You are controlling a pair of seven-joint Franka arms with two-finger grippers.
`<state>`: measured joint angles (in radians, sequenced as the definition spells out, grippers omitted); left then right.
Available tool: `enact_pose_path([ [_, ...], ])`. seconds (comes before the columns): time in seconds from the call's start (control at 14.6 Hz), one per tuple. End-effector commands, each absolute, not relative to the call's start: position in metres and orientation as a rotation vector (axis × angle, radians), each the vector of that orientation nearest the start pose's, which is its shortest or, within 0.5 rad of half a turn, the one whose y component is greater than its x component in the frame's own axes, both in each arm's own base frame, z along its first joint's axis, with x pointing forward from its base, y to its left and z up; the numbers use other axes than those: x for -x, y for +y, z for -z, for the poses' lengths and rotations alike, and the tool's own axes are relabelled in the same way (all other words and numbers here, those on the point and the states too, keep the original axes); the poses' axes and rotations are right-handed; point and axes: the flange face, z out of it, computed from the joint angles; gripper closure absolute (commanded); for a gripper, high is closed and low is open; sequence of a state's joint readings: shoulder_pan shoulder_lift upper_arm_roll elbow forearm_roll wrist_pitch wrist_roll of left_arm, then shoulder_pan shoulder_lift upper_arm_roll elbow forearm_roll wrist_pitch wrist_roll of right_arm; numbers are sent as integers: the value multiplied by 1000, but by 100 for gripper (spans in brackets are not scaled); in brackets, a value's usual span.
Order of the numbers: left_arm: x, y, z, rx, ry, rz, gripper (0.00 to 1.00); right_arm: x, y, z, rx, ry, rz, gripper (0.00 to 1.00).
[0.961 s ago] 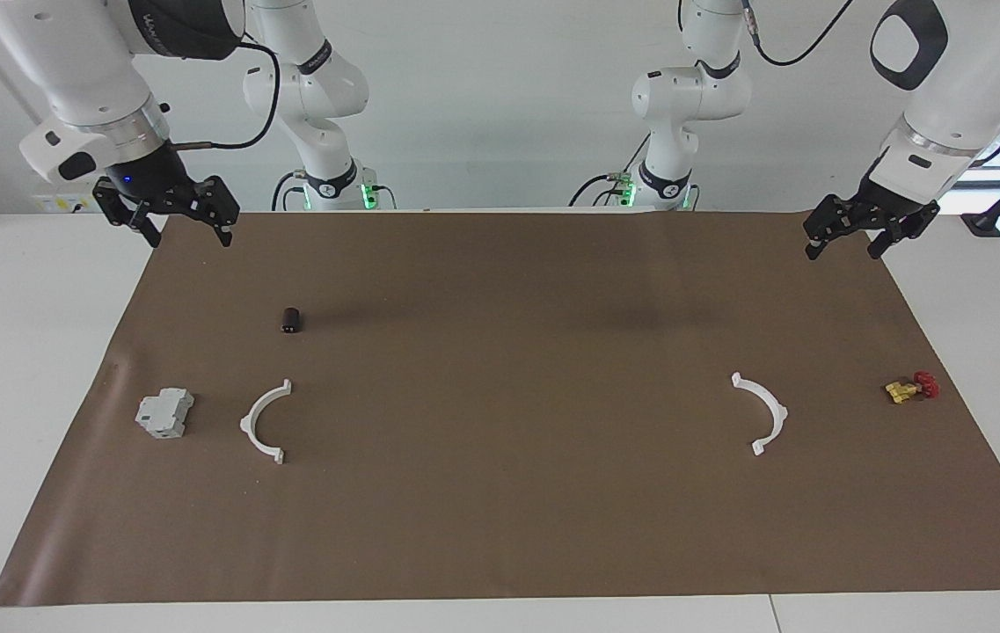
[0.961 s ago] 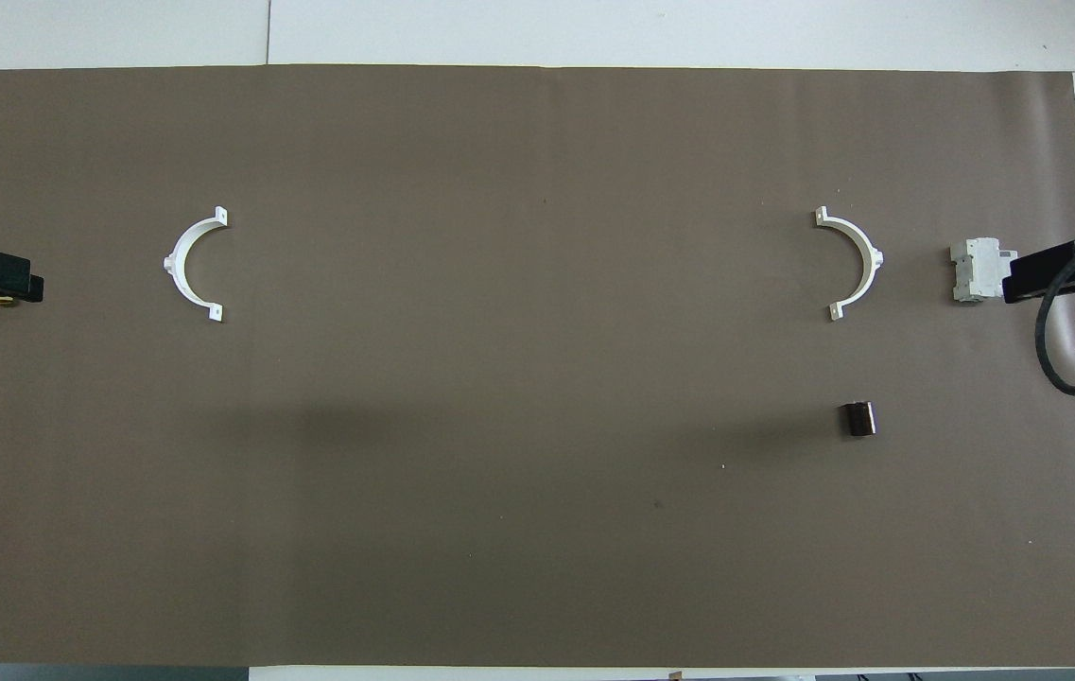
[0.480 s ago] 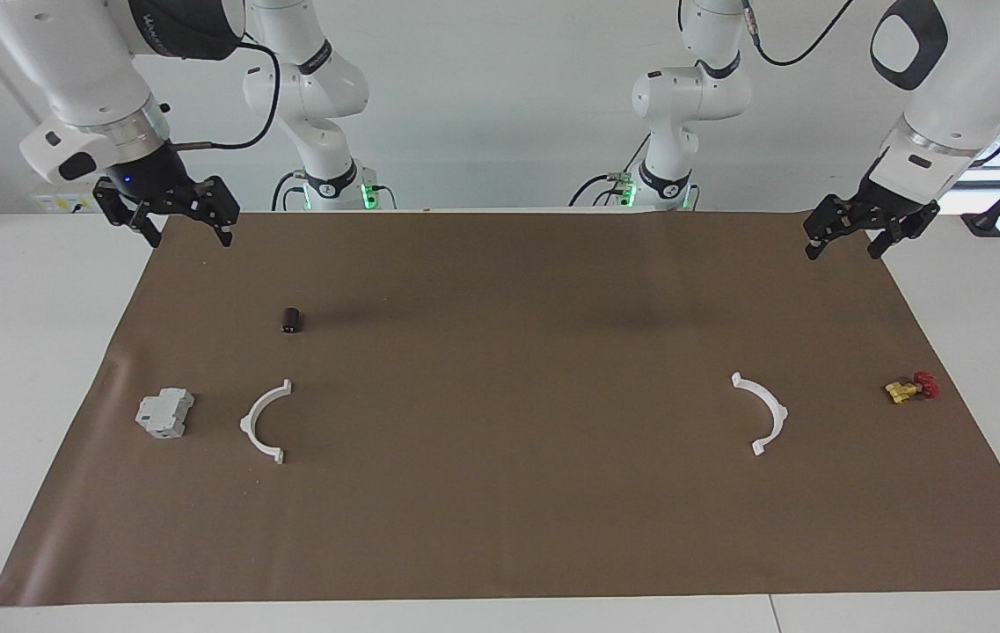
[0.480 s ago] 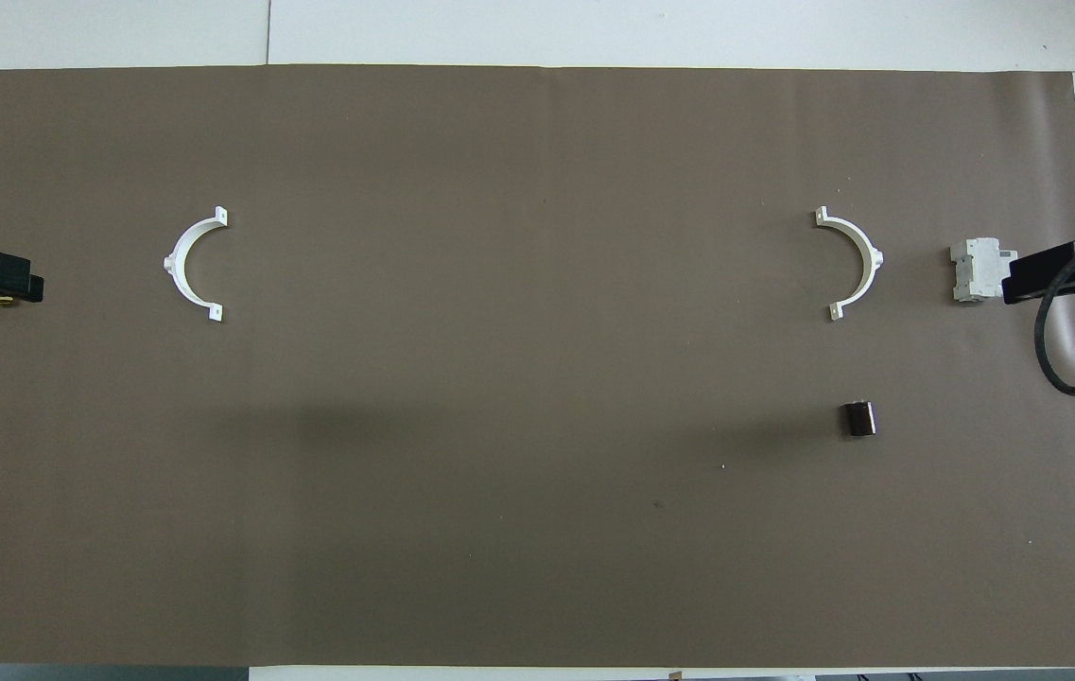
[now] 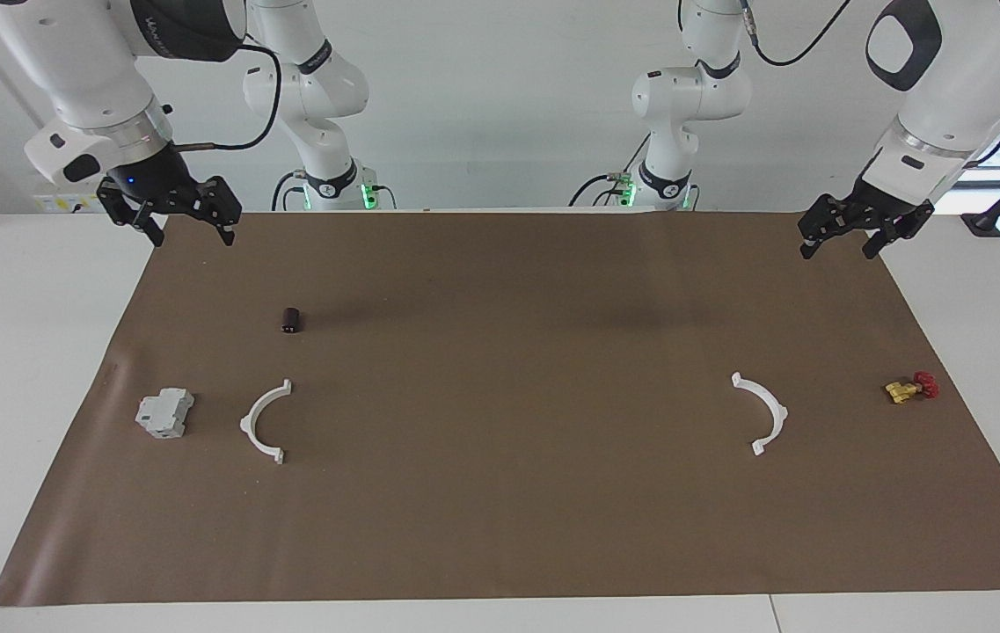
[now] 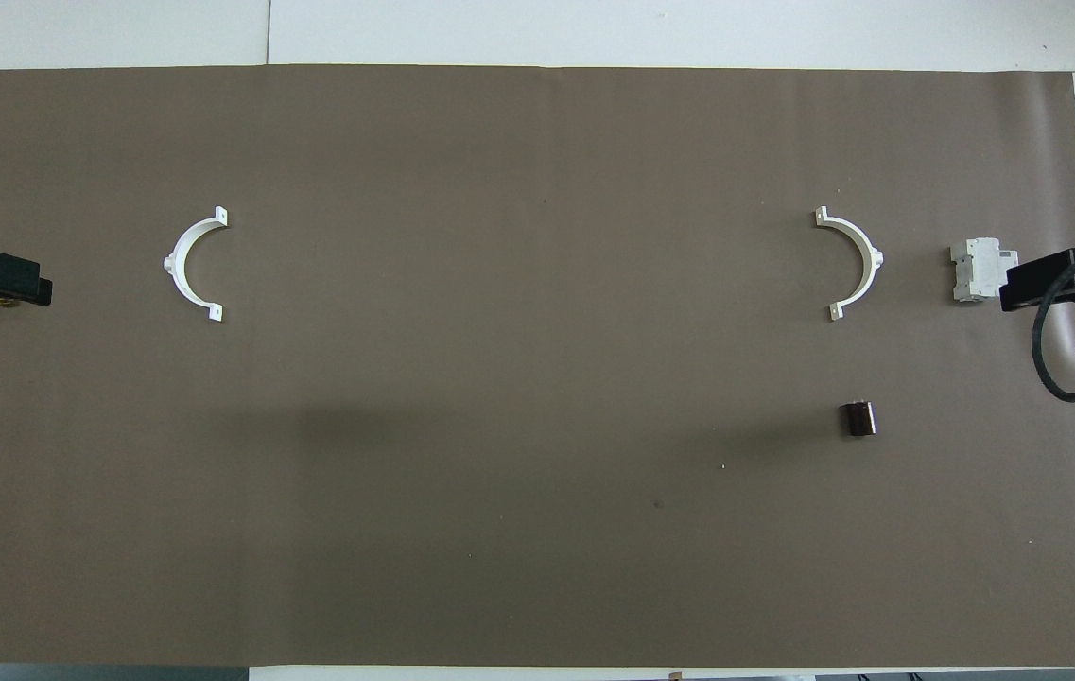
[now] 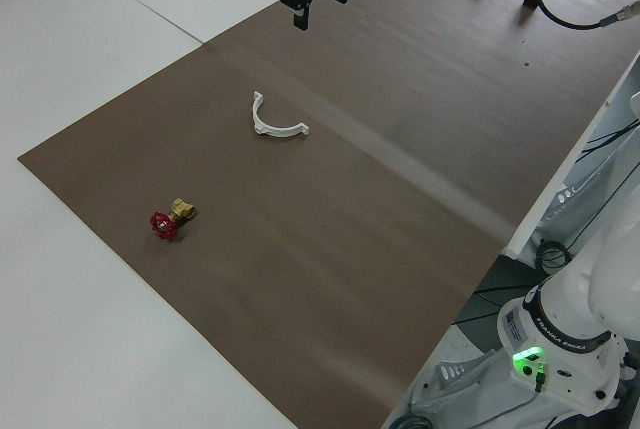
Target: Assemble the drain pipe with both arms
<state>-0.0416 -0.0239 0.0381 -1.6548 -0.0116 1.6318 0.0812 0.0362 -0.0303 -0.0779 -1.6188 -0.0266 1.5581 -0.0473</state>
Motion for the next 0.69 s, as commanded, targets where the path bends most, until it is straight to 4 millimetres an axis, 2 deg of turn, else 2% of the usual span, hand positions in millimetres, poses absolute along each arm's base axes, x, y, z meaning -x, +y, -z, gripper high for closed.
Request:
enact_pose_path([
  [0.0, -544, -5, -605, 3133, 140, -22, 0, -535, -27, -619, 3150, 12, -49, 0],
  [0.21, -546, -4, -605, 3132, 147, -3, 0, -536, -23, -618, 3150, -8, -49, 0],
  [0.34, -548, -3, -603, 3132, 150, -8, 0, -538, -13, -617, 3150, -49, -20, 0],
  [0.48, -552, -4, -599, 3130, 152, 2, 0, -551, -12, -598, 3144, -158, 129, 0],
  [0.62, -558, -2, -595, 3129, 148, 26, 0, -571, -21, -561, 3132, -153, 129, 0],
])
